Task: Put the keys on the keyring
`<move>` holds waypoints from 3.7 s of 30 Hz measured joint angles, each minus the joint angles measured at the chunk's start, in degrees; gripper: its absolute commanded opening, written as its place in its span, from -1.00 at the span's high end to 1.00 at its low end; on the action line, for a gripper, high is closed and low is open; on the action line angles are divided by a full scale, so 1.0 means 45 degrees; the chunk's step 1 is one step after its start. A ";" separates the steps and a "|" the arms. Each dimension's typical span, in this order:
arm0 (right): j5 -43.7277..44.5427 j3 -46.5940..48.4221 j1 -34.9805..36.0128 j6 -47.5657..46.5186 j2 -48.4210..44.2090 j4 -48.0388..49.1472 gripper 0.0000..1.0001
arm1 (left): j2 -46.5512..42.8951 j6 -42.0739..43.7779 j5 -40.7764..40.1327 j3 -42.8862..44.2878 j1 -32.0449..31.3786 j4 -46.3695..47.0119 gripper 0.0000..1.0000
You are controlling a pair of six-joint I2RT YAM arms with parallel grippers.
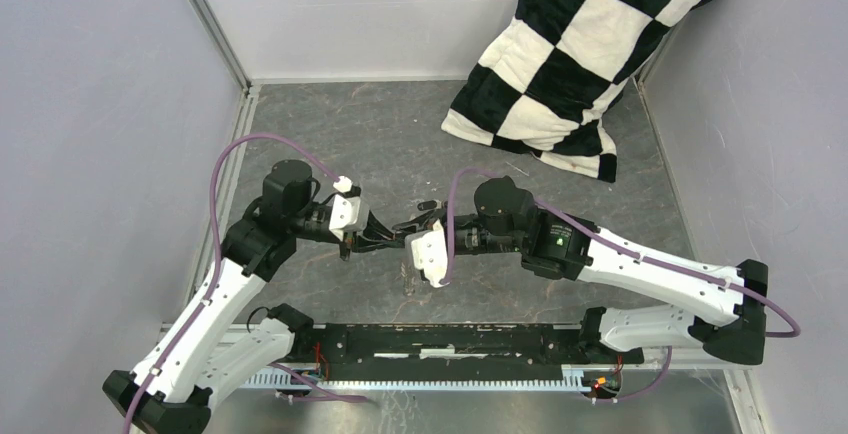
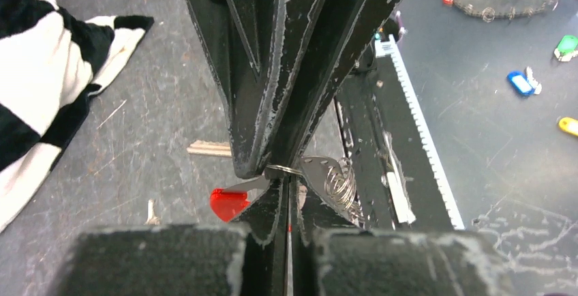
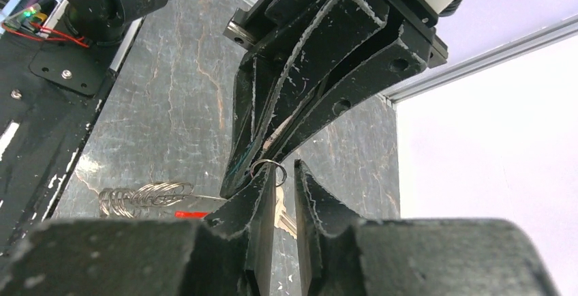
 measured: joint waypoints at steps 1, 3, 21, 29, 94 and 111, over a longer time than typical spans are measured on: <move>-0.0136 0.0034 -0.0073 0.0087 -0.0010 0.0010 0.50 | -0.0053 -0.0379 0.0053 -0.0083 -0.0015 0.0325 0.96; -0.0393 0.0039 -0.0223 0.0287 -0.0107 0.0107 0.46 | -0.0209 -0.1253 0.0117 -0.0301 -0.0029 0.1064 0.96; -0.3706 0.0777 -0.1690 0.2210 -0.0165 -0.0457 0.40 | -0.1292 -0.4444 0.0777 -0.1802 -0.0107 0.5430 0.96; -0.5187 0.1447 -0.2098 0.2880 0.0500 -0.0923 0.37 | -0.1729 -0.4537 0.0899 -0.2205 -0.0107 0.5819 0.96; -0.9899 0.1821 -0.3628 1.3056 0.3434 0.2336 -0.96 | -0.3905 -0.7193 0.0515 -0.4464 -0.0311 1.0967 0.96; -0.9447 0.2720 -0.4036 1.2949 0.3468 0.1180 -0.96 | -0.4182 -0.7189 -0.0063 -0.4498 -0.0301 1.1230 0.96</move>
